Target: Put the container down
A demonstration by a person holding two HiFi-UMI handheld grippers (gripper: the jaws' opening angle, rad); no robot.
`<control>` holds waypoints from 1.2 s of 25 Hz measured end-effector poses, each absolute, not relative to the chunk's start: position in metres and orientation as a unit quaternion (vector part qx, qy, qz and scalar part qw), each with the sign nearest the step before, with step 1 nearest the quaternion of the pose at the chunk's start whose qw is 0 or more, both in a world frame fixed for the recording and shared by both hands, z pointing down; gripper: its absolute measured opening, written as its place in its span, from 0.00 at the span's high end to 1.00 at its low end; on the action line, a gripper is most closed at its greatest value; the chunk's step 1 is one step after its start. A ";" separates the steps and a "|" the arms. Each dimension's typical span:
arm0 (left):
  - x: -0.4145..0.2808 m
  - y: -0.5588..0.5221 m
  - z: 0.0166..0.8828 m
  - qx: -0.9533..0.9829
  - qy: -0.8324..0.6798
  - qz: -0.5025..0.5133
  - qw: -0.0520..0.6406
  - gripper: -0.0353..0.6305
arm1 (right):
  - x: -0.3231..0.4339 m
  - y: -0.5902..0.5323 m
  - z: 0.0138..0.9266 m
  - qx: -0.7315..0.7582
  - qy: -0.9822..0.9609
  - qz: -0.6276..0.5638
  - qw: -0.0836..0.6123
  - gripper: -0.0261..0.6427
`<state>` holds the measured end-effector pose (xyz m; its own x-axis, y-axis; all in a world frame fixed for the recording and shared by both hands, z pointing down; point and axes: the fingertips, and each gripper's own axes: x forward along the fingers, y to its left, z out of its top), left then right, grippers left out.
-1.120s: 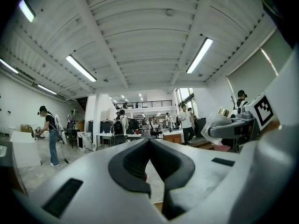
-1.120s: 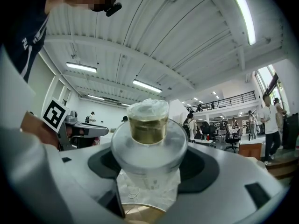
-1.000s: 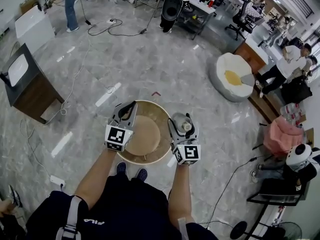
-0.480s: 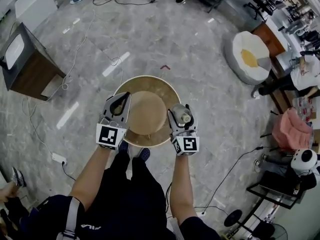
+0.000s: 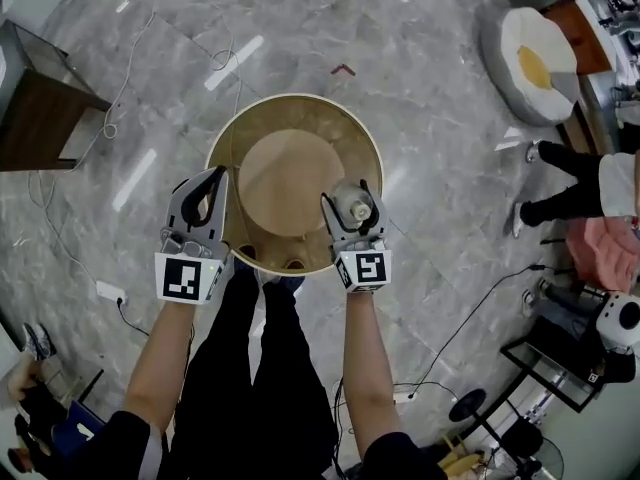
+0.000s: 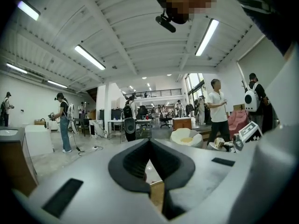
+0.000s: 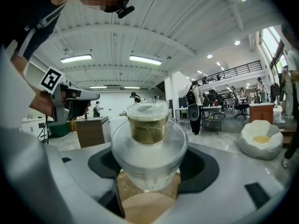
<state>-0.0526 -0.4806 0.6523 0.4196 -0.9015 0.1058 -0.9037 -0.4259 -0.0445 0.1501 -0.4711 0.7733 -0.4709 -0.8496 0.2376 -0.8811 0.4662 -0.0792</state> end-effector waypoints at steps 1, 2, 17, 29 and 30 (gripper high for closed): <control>-0.055 -0.482 0.668 0.841 -0.537 0.060 0.009 0.91 | 0.148 -0.473 0.795 0.507 -0.852 0.103 0.086 0.43; -0.057 -0.483 0.684 0.840 -0.538 0.064 0.010 0.91 | 0.145 -0.476 0.817 0.505 -0.851 0.109 0.090 0.43; -0.069 -0.512 0.865 0.839 -0.532 0.112 0.022 0.91 | 0.143 -0.534 1.075 0.490 -0.839 0.165 0.169 0.43; -0.065 -0.524 0.897 0.839 -0.528 0.122 0.036 0.91 | 0.133 -0.538 1.117 0.483 -0.831 0.171 0.216 0.43; -0.066 -0.522 0.898 0.840 -0.528 0.123 0.036 0.91 | 0.132 -0.538 1.119 0.483 -0.829 0.168 0.227 0.43</control>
<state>-0.0657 -0.5225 0.8977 0.4128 -0.8771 0.2456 -0.8951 -0.4405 -0.0688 0.1323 -0.5376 1.1187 -0.4311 -0.7237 0.5389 -0.8764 0.4779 -0.0592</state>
